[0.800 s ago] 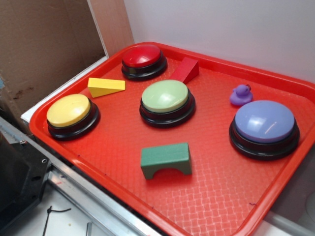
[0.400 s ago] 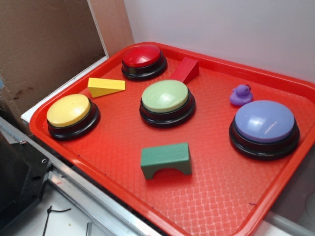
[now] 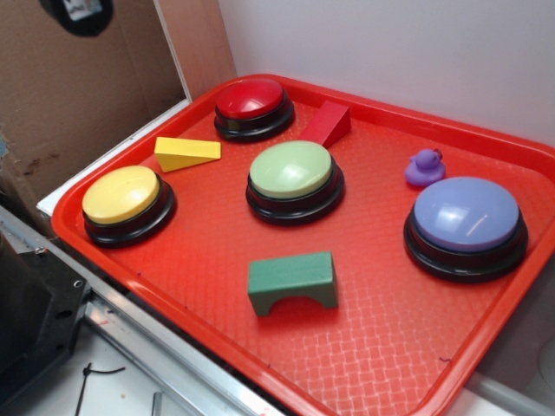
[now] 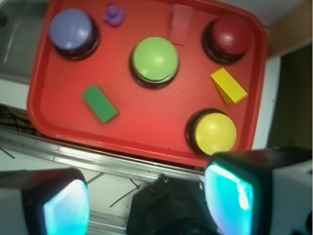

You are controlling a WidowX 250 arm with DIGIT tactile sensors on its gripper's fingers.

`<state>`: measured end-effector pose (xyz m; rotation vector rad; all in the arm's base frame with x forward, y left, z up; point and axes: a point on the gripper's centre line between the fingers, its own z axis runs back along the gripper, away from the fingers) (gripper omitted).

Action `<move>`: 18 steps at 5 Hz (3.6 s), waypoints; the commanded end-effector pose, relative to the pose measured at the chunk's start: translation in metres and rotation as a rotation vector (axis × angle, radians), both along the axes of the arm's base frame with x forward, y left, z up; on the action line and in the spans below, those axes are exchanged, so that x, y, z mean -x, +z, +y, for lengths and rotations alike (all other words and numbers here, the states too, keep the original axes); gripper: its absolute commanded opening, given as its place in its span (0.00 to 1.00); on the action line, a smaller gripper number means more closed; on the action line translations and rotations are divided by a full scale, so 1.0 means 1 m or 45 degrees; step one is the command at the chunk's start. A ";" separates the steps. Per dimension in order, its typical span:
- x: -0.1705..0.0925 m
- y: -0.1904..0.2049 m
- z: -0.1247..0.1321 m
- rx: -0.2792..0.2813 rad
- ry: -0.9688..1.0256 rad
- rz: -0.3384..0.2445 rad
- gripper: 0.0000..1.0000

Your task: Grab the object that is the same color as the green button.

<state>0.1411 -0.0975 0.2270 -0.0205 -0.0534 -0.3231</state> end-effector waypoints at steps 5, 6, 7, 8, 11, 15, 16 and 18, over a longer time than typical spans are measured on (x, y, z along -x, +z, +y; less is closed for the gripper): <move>-0.060 -0.051 -0.020 -0.112 -0.502 -0.068 1.00; -0.060 -0.104 -0.028 -0.123 -0.508 0.057 1.00; -0.050 -0.153 -0.032 -0.111 -0.574 0.282 1.00; -0.033 -0.201 -0.033 -0.063 -0.655 0.405 1.00; -0.015 -0.168 -0.040 -0.009 -0.692 0.227 1.00; -0.019 -0.193 -0.052 0.033 -0.760 0.379 1.00; -0.018 -0.213 -0.055 0.029 -0.775 0.434 1.00; -0.019 -0.203 -0.049 0.027 -0.717 0.379 1.00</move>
